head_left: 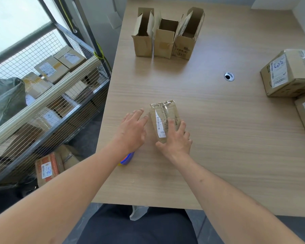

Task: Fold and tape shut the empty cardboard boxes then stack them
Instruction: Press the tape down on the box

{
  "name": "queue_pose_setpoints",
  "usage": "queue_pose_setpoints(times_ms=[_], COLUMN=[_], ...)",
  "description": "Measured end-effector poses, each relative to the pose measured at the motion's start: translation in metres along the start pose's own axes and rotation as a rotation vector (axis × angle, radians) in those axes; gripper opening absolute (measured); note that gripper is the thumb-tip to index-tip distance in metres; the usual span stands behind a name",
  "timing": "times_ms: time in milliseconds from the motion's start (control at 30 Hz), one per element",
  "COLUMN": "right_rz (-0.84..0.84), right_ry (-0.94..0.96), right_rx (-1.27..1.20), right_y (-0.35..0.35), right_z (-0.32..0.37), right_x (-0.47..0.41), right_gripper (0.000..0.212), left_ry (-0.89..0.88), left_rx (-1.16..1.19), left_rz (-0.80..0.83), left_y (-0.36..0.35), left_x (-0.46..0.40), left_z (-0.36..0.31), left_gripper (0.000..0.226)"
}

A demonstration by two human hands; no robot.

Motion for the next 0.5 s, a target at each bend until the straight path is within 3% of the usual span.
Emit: queue_pose_setpoints(times_ms=[233, 500], right_rz=[-0.053, -0.137], right_ry=[0.105, 0.132], right_rx=[-0.007, -0.014], right_y=[0.055, 0.146], right_z=[-0.009, -0.016], right_x=[-0.002, 0.015], right_gripper=[0.079, 0.076], left_ry=[0.087, 0.104], left_rx=[-0.044, -0.057], left_rz=[0.004, -0.070], left_y=[0.033, 0.102], left_x=[-0.001, -0.007], left_z=[-0.031, -0.084], left_gripper=[0.057, 0.059])
Point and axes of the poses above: each hand's wrist, its own x-axis away from the middle knuckle, its own y-axis out of the back of the hand, z = x × y, the point moved 6 cm from there along -x, towards the middle knuckle, and after that the axes turned 8 degrees about -z, right-handed, at the moved point
